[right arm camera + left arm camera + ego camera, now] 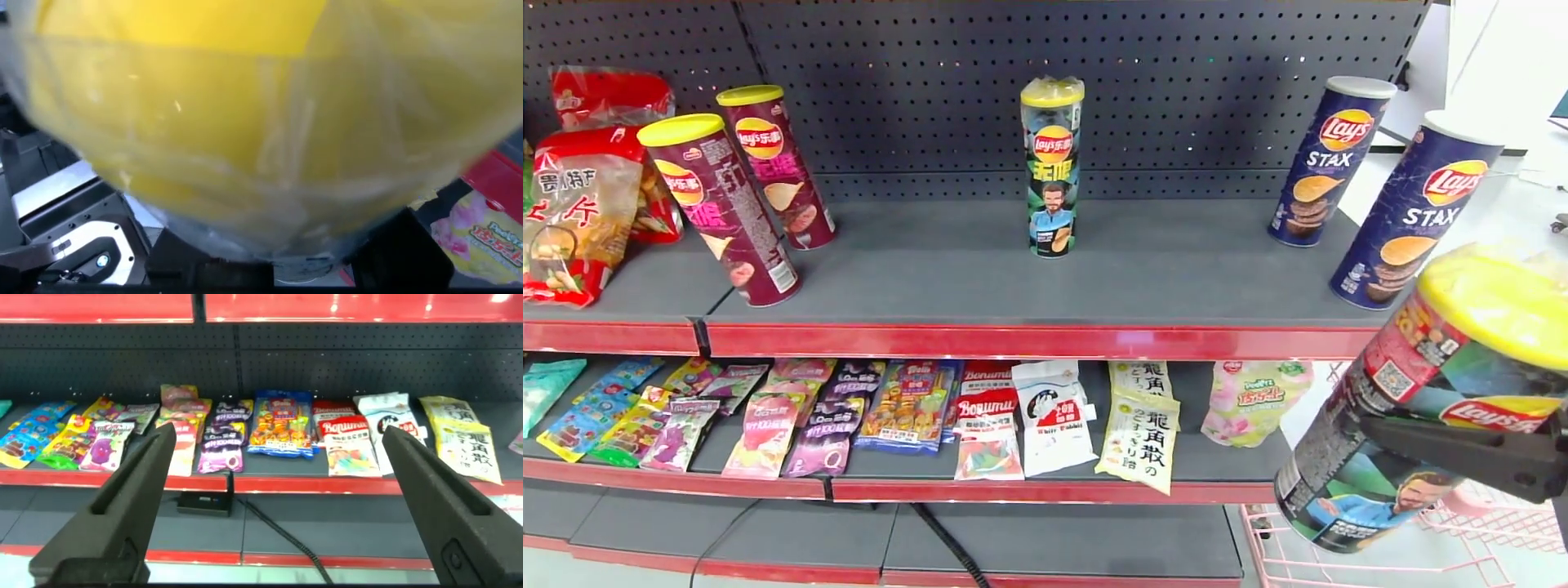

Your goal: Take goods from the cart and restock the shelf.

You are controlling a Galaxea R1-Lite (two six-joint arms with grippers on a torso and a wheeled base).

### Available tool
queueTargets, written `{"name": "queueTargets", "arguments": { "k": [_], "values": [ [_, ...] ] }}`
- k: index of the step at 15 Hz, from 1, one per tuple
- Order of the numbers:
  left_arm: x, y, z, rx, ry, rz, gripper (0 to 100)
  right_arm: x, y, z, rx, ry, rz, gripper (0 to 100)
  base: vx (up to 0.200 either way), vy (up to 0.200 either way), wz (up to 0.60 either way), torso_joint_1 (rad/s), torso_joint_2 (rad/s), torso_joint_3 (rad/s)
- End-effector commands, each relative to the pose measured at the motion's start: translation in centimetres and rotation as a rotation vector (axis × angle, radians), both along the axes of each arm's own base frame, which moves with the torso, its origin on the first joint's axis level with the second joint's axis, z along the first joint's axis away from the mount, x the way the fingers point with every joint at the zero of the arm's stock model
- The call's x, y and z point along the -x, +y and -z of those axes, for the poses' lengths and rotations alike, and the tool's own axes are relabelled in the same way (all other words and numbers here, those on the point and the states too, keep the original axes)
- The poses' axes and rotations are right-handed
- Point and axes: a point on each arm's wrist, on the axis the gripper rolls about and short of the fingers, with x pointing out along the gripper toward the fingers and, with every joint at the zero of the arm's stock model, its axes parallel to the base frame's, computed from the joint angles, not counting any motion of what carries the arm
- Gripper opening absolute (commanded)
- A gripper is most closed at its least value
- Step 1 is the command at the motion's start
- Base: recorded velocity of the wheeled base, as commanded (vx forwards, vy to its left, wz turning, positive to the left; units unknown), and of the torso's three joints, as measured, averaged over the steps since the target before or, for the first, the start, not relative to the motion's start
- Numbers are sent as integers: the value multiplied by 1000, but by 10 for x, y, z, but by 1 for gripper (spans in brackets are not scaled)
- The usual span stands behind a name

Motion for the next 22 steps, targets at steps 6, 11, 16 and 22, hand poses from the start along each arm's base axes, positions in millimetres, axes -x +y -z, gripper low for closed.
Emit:
{"name": "queueTargets", "arguments": {
  "k": [6, 11, 16, 22],
  "values": [
    [0, 0, 0, -3, 1, 1, 100, 12, 0, -2, -31, -16, -87, 0, 100, 0, 0, -3, 0, 3],
    [0, 0, 0, -3, -1, 1, 100, 13, -1, -4, -35, -25, -82, 0, 200, 0, 0, 6, 0, 0],
    [0, 0, 0, 1, 0, 1, 100, 13, -2, -2, -29, -27, -68, 0, 40, 0, 0, 0, 0, 1],
    [0, 0, 0, 0, -1, 1, 100, 13, -3, -3, -10, -43, -5, 0, 0, 0, 0, 0, 0, 0]
  ]
}}
